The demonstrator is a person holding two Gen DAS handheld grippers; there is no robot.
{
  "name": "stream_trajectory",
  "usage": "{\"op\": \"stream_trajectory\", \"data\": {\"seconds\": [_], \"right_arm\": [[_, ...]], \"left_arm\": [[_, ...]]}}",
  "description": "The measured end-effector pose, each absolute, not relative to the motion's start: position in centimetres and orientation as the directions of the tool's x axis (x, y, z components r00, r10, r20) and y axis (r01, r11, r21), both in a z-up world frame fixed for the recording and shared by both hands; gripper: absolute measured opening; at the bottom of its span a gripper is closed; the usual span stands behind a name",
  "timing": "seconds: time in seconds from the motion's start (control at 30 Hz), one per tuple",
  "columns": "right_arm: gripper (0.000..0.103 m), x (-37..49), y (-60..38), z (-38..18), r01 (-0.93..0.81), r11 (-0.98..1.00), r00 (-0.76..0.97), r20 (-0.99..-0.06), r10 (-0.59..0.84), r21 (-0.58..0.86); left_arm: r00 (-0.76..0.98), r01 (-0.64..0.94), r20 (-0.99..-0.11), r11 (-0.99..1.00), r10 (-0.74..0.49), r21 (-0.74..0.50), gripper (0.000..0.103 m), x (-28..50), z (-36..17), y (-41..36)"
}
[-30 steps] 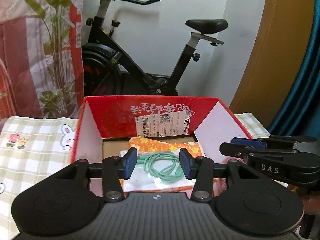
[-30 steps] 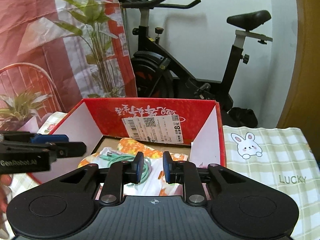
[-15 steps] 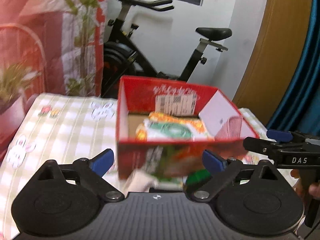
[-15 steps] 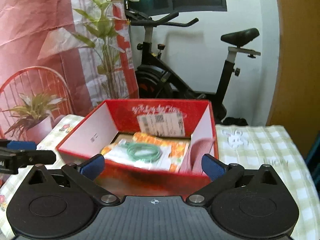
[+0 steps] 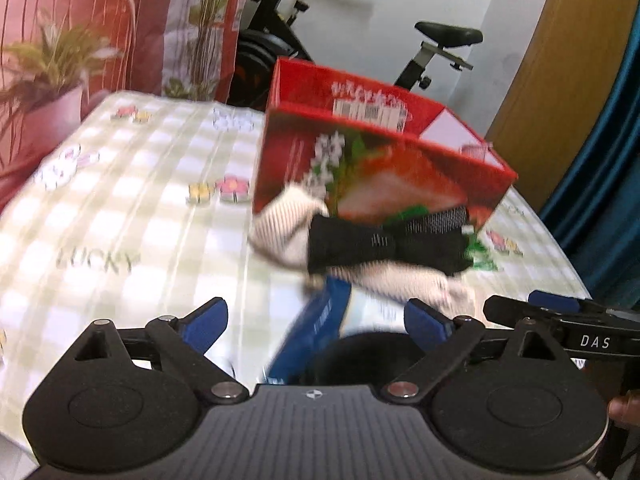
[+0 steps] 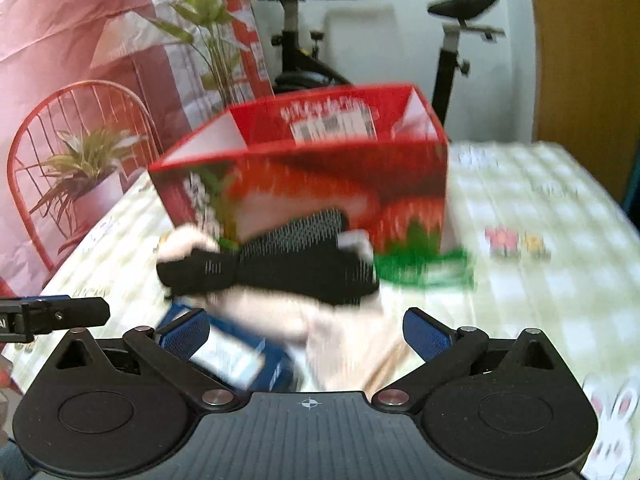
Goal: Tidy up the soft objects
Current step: 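Move the left tool down to the black eye mask, then close the left tool on the eye mask's strap edge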
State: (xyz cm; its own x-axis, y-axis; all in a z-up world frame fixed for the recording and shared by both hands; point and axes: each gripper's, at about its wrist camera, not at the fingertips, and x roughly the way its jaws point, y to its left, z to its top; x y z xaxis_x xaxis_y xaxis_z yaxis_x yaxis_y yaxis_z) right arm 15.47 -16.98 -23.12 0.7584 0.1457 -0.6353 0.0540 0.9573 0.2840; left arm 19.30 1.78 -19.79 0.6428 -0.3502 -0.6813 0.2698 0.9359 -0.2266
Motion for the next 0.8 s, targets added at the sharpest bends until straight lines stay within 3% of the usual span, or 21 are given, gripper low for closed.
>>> {"op": "stream_trajectory", "data": {"seconds": [0.17,0.33,0.6,0.8], "right_arm": [[0.102,13.2,-16.4,-24.9,0.049,0.964,0.725,-0.674,0.144,0.260],[0.102,11.9,-15.7,-26.0,0.039,0.971,0.705,-0.695,0.142,0.238],[0.100,12.0,-15.5,-28.0,0.050,0.977,0.651,-0.749,0.124,0.206],[0.102,12.2,-15.2,-28.4,0.028,0.986,0.658,-0.745,0.107,0.167]], "left_arm": [[0.626,0.295,-0.700,0.935,-0.344,-0.196,0.091,17.9,-21.6,0.8],[0.627,0.316,-0.702,0.934,-0.337,-0.167,0.079,16.9,-22.6,0.0],[0.598,0.275,-0.738,0.945,-0.312,-0.177,0.068,16.7,-24.7,0.6],[0.603,0.272,-0.734,0.945,-0.313,-0.180,0.068,16.6,-25.1,0.7]]}}
